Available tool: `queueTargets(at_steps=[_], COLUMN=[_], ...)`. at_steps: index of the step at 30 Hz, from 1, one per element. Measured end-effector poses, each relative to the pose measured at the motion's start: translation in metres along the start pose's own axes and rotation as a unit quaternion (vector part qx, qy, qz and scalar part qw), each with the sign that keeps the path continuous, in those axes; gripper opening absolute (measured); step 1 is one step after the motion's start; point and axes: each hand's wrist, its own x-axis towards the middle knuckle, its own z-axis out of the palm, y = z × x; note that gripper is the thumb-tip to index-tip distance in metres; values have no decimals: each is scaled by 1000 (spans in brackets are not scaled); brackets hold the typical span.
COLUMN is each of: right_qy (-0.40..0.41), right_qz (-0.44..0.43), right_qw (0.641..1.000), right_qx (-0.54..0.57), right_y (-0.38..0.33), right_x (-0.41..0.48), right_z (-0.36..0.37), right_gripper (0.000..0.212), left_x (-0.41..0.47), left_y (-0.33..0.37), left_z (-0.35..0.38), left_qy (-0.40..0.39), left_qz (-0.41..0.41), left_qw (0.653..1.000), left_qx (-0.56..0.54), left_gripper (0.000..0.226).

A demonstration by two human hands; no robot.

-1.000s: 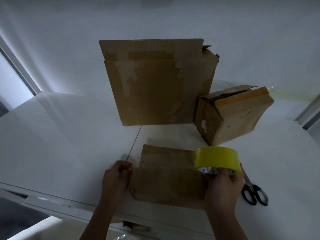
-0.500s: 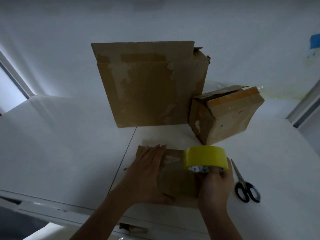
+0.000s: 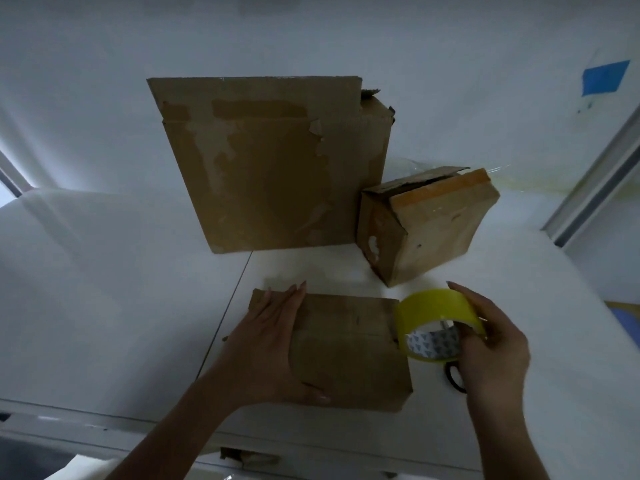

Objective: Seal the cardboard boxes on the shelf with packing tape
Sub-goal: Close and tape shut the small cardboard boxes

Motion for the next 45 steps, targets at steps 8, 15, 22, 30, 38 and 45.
queueTargets(at_steps=[8,15,22,30,38,45], right_qy=[10,84,80,54,43,41], right_qz=[-61,-196,-222,-225,-217,-223], right_qw=[997,964,950,950,952,949], right_qx=[-54,-162,-203,-211,-213,-221], right_y=[5,2,15,25,38,51], right_x=[3,4,21,16,10,5], right_z=[-3,9,-17,-24,-23,-21], right_gripper=[62,64,66,67,65,62], left_x=[0,-1,0,0,0,0], left_y=[-1,1,3,2,1,1], left_z=[1,-3,-4,-2,-1,0], left_qy=[-8,0,-6,-4,-5,-3], left_qz=[-22,-12,-7,-6,-4,12], left_qw=[1000,1000,1000,1000,1000,999], left_qx=[9,9,23,17,24,31], left_gripper=[154,153,152,153,152,151])
